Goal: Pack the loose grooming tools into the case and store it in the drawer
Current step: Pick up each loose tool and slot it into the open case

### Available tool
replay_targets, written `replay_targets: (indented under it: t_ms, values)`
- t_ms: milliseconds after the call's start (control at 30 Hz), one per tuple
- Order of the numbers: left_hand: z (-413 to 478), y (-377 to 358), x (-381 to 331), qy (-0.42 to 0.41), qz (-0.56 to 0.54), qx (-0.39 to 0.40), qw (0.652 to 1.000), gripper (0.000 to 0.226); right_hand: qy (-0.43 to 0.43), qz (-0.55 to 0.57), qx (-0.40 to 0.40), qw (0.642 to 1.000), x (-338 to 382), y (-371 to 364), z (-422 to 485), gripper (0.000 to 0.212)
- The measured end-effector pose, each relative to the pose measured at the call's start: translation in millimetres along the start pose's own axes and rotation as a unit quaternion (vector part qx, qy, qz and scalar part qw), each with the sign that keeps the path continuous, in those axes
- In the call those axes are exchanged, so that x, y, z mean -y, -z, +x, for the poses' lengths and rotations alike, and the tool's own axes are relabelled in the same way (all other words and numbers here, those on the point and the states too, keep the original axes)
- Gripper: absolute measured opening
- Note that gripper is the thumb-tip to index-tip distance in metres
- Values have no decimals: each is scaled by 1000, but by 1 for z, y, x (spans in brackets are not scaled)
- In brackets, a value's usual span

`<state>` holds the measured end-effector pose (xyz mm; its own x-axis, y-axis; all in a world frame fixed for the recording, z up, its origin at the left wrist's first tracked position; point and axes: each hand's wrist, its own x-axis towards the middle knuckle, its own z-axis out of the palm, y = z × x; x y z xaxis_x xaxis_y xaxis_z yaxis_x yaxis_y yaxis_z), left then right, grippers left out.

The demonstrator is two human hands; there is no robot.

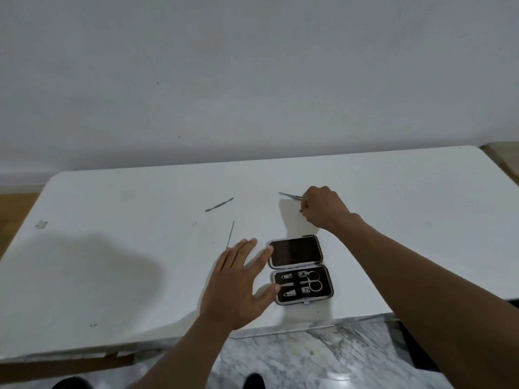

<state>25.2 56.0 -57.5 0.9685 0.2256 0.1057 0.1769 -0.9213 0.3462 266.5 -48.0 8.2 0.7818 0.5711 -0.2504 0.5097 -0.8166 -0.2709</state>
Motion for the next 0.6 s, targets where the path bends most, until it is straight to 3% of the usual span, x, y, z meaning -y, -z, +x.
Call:
replay_targets:
  t_ms: [233,333,600]
  values:
    - [-1,-1,0,-1,-12,-2,1000,70,-26,4,29,999,5,7,7,8]
    - [0,0,-1,-3,-11,-6,1000,69,-34,19,54,998,8,10,5,17]
    - [-1,0,-2,2,-11,-4,1000,69,-16,7,44,999,11,6,0,13]
